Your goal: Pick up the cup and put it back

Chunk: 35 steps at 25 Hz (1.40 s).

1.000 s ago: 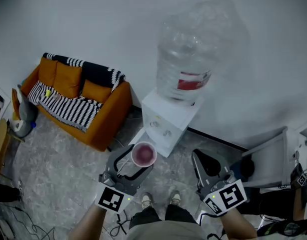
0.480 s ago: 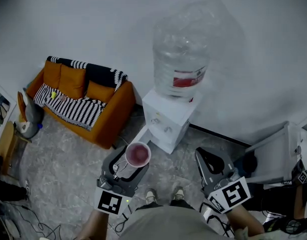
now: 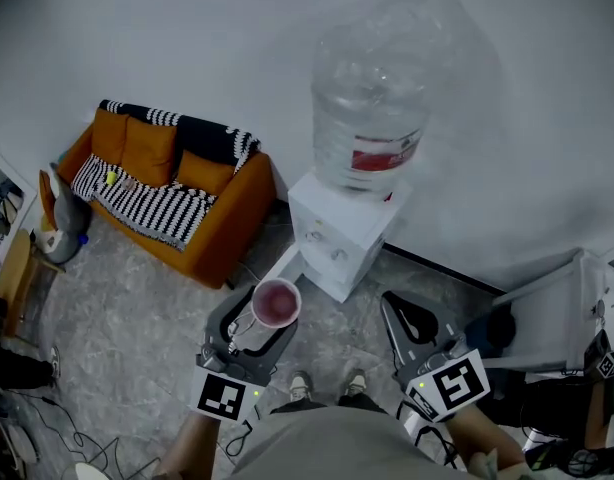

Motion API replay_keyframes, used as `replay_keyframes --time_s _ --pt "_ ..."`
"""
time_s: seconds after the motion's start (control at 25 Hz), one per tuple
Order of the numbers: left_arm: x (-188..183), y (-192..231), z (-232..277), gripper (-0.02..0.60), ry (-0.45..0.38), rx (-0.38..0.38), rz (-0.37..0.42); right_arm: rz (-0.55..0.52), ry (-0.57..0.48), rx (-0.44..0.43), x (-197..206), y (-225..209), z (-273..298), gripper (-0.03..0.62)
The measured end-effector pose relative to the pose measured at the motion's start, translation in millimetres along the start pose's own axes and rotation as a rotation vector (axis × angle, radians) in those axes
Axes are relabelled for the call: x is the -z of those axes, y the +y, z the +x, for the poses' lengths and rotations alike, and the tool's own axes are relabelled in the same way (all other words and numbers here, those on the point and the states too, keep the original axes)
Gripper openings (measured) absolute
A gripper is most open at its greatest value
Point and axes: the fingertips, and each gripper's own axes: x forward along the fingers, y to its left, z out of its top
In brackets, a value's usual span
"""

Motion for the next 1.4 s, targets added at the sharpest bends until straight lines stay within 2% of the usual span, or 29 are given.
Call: replay_keyframes --time_s 0.4,0.6,0.8,0.96,1.16,1.4 --pt "37 29 63 0.318 -0.006 -0.019 -0.035 -0.004 0.022 0.002 40 -20 56 0.003" --pt "67 47 95 0.318 -0.004 -0.039 -0.051 0.031 0.033 0.021 66 -33 84 0.003" --pt "116 56 118 0.316 0.034 -0.014 0.049 0.071 0.054 0.052 99 -46 106 0.003" --pt "152 55 141 0.316 0.059 -0.032 -0.052 0.114 0.066 0.077 127 -63 122 0.003" --pt "199 53 168 0.318 0.085 -0.004 -0.014 0.108 0.075 0.112 162 -76 139 0.003" --pt "258 46 198 0.318 0.105 0.024 0.015 0.098 0.088 0.106 210 -74 152 0.003"
